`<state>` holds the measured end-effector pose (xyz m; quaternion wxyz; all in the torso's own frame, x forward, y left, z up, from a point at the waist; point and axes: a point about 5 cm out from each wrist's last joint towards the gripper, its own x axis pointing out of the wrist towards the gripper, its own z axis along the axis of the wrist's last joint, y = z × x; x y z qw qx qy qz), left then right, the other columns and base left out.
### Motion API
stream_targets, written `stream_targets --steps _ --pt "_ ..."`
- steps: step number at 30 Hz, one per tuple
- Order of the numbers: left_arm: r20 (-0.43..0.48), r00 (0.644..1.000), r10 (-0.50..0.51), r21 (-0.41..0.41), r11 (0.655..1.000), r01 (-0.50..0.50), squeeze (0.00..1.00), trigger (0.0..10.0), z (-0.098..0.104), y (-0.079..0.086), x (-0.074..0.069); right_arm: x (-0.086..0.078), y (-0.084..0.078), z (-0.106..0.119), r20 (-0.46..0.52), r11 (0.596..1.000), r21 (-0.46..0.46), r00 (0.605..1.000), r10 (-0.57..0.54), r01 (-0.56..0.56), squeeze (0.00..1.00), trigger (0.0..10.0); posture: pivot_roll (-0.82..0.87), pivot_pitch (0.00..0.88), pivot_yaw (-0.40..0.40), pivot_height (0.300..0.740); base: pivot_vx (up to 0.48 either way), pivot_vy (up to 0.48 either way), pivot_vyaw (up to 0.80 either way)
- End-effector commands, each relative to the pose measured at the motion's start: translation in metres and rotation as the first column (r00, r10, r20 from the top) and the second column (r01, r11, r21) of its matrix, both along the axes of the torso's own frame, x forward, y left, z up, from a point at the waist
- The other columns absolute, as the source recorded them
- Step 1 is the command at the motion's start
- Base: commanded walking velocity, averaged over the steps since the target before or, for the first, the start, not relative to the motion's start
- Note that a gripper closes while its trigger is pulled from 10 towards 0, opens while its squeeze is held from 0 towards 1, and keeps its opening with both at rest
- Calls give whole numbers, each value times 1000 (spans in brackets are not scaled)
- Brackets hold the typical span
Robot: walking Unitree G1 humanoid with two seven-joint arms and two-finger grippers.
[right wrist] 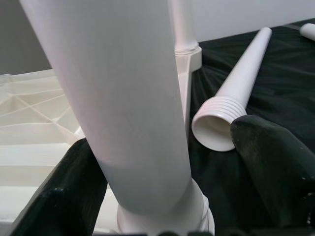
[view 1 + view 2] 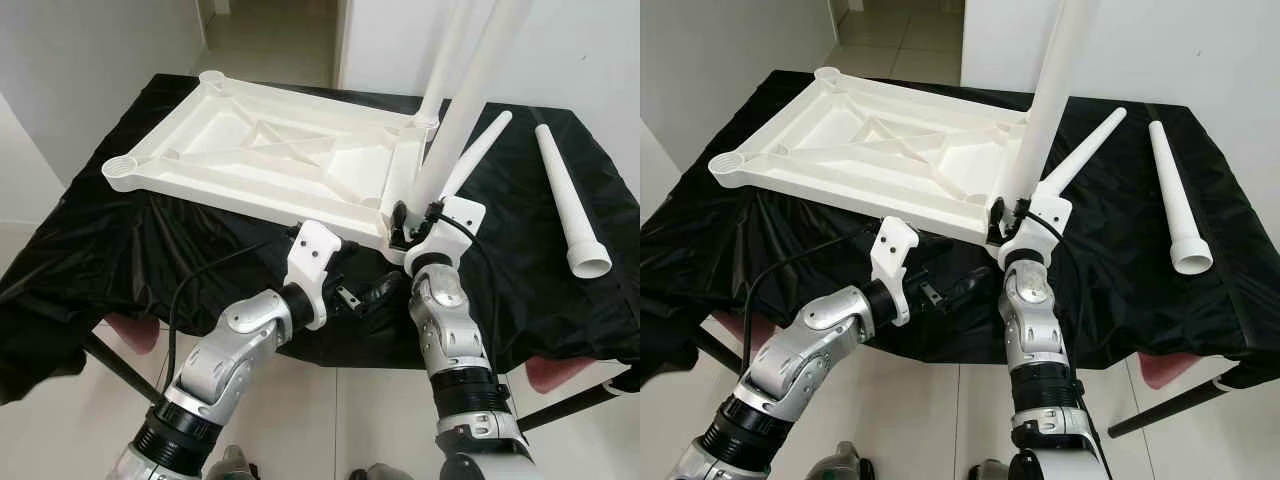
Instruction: Building children table
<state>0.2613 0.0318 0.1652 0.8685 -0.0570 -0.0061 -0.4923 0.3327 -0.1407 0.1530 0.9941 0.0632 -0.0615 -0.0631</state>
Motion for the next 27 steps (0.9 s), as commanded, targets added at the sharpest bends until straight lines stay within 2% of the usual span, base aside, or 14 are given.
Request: stream_targets --steps 1,2,3,4,10,13,17,19,20,21,22,24,26,27 --pt "6 999 -41 -2 999 41 0 10000 0 0 -3 -2 -1 -1 -2 999 12 1000 29 -29 1000 10000 33 9 -23 740 0 0 0" --pt "7 999 -41 -2 999 41 0 10000 0 0 -3 -1 -1 -1 -2 997 0 997 78 -78 357 10000 37 6 -24 740 0 0 0" --pt "7 999 -41 -2 999 41 0 10000 0 0 -3 0 -2 -1 -3 993 -13 993 116 -116 0 10000 37 6 -24 740 0 0 0" --pt "7 999 -41 -1 999 41 0 10000 0 0 -3 2 -5 -1 -4 986 -36 987 162 -162 0 10000 39 4 -24 740 0 0 0" --pt "8 999 -41 0 999 41 0 10000 0 0 -3 5 -12 -1 -10 975 -55 977 213 -214 0 10000 39 1 -23 740 0 0 0" --pt "8 999 -42 4 999 42 0 10000 -1 1 -3 15 -35 -1 -37 949 -93 954 299 -301 0 10000 43 0 -21 740 0 0 0" --pt "9 999 -43 6 999 43 0 10000 0 1 -3 21 -45 -1 -58 928 -106 934 351 -356 0 10000 44 0 -18 740 0 0 0" --pt "9 999 -43 6 999 43 0 10000 0 1 -3 21 -45 -1 -58 928 -106 934 351 -356 0 10000 44 0 -18 740 0 0 0" --pt "10 999 -44 8 999 44 0 10000 0 1 -3 23 -47 -1 -73 908 -122 916 393 -400 0 10000 45 0 -14 740 0 0 0" --pt "10 999 -44 8 999 44 0 10000 0 1 -3 23 -47 -1 -73 908 -122 916 393 -400 0 10000 45 0 -14 740 0 0 0" --pt "13 999 -46 11 999 46 0 10000 0 1 -3 27 -47 -2 -103 867 -153 880 464 -475 0 10000 46 0 -12 740 0 0 0" --pt "13 999 -46 11 999 46 0 10000 0 1 -3 27 -47 -2 -103 867 -153 880 464 -475 0 10000 46 0 -12 740 0 0 0" --pt "13 999 -47 12 999 47 0 10000 0 1 -3 27 -46 -2 -115 850 -162 865 489 -502 0 10000 46 0 -12 740 0 0 0" --pt "15 999 -47 13 999 47 0 10000 0 1 -2 29 -43 -3 -129 820 -159 835 536 -550 0 10000 51 0 -9 740 0 0 0"
